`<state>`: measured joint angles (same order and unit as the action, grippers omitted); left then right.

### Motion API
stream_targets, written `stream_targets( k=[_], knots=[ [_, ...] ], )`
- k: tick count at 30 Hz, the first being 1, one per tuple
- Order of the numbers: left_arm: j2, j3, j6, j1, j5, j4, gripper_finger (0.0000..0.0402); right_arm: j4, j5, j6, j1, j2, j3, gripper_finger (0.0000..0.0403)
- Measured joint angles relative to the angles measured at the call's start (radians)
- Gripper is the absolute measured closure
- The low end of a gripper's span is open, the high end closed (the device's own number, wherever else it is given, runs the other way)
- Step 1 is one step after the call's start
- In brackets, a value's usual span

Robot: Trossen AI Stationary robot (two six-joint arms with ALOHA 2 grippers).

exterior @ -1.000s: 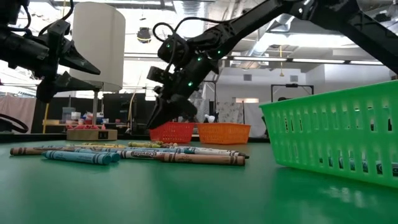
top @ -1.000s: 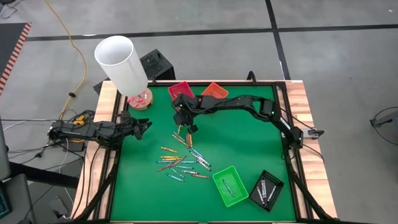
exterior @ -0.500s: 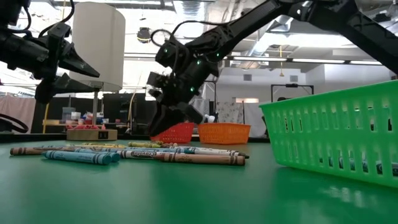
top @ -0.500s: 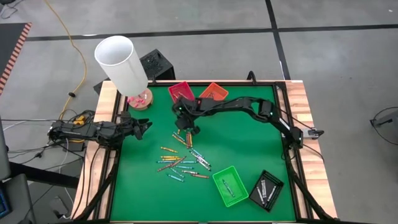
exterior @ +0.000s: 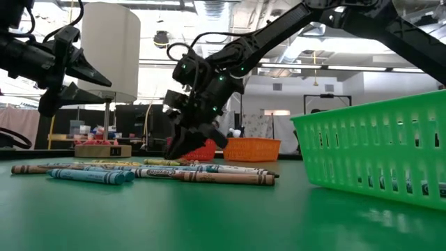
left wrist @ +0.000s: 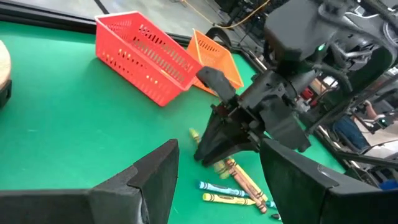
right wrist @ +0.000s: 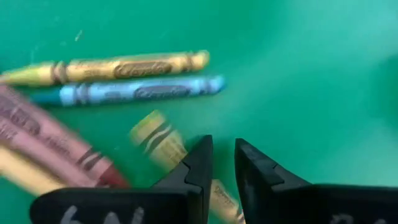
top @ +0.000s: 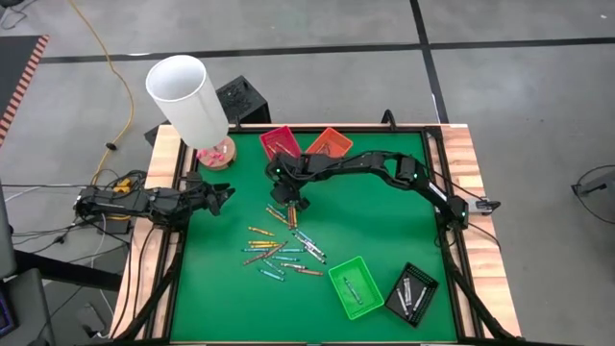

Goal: Sort crayons
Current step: Put the light green crayon into the red bin

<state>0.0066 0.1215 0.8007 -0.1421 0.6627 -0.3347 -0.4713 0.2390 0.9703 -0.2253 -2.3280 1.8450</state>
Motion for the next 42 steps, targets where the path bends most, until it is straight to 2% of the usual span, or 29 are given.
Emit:
stream_targets(
  k=[12,21,26,34,42],
  knots=[
    [0.0,0.0,0.014,0.0,-0.001,-0.018,0.0186,-0.021,-0.013,-0.207,-0.005,0.029,-0.003,0.0321],
    [0.0,0.0,0.005,0.0,-0.004,-0.031,0.0186,-0.143,0.004,-0.194,-0.022,0.216,0.0,0.0321],
    [0.0,0.0,-0.018,0.0,-0.003,-0.031,0.0186,-0.23,0.005,-0.17,-0.041,0.204,-0.002,0.0321],
    [0.0,0.0,-0.005,0.0,-0.003,-0.031,0.0186,-0.229,0.005,-0.121,-0.036,0.118,-0.003,0.0321],
    [0.0,0.0,-0.004,0.0,-0.004,-0.032,0.0186,-0.233,0.005,-0.074,-0.032,0.113,-0.002,0.0321]
  ],
)
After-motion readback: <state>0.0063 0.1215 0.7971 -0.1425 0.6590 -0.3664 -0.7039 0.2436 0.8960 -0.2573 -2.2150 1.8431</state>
